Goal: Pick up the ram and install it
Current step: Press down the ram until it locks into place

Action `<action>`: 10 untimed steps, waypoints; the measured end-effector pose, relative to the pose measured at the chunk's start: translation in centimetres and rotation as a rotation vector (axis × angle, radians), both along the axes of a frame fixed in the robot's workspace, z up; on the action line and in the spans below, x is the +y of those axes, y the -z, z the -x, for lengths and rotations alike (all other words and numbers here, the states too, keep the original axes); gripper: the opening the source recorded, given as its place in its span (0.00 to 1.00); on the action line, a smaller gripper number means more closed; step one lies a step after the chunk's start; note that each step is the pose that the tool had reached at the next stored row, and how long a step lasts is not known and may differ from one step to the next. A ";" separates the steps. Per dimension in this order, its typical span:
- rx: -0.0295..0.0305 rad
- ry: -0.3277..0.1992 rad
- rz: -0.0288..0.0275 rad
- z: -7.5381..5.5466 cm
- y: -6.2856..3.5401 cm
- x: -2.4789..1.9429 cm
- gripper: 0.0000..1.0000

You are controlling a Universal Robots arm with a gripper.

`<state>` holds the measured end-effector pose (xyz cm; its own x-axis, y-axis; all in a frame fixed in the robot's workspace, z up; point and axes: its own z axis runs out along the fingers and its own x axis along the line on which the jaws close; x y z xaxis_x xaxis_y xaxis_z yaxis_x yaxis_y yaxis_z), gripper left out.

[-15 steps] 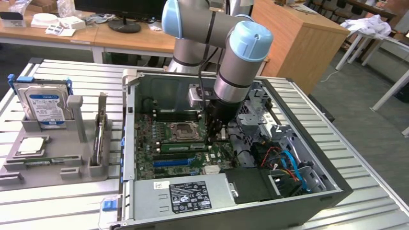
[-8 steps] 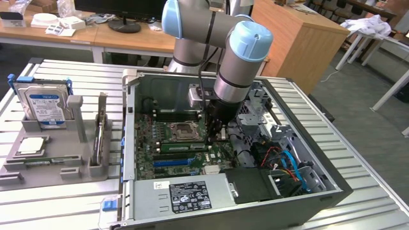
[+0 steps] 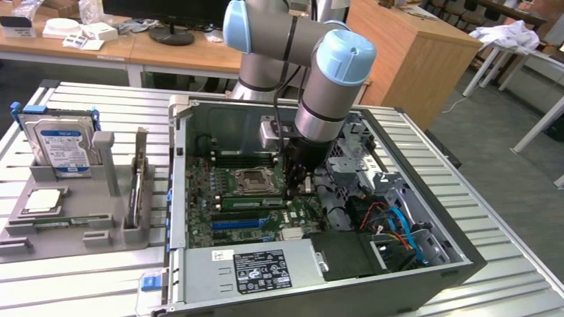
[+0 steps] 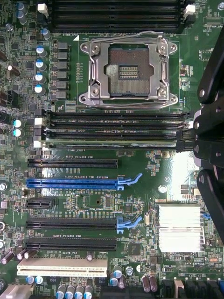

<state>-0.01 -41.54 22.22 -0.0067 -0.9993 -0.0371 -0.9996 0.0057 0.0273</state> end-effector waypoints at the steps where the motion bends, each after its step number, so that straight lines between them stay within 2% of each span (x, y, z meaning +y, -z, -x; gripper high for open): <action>1: 0.0001 0.000 0.0000 0.0 0.00 0.00 0.11; 5: 0.0000 0.000 -0.0002 0.0 0.01 0.00 0.11; 6: 0.0000 0.000 0.0001 0.0 -1.30 0.01 0.11; 10: 0.0000 0.000 0.0004 0.0 -2.76 0.00 0.11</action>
<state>-0.01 -41.53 24.97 -0.0067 -0.9993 -0.0367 -0.9996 0.0057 0.0273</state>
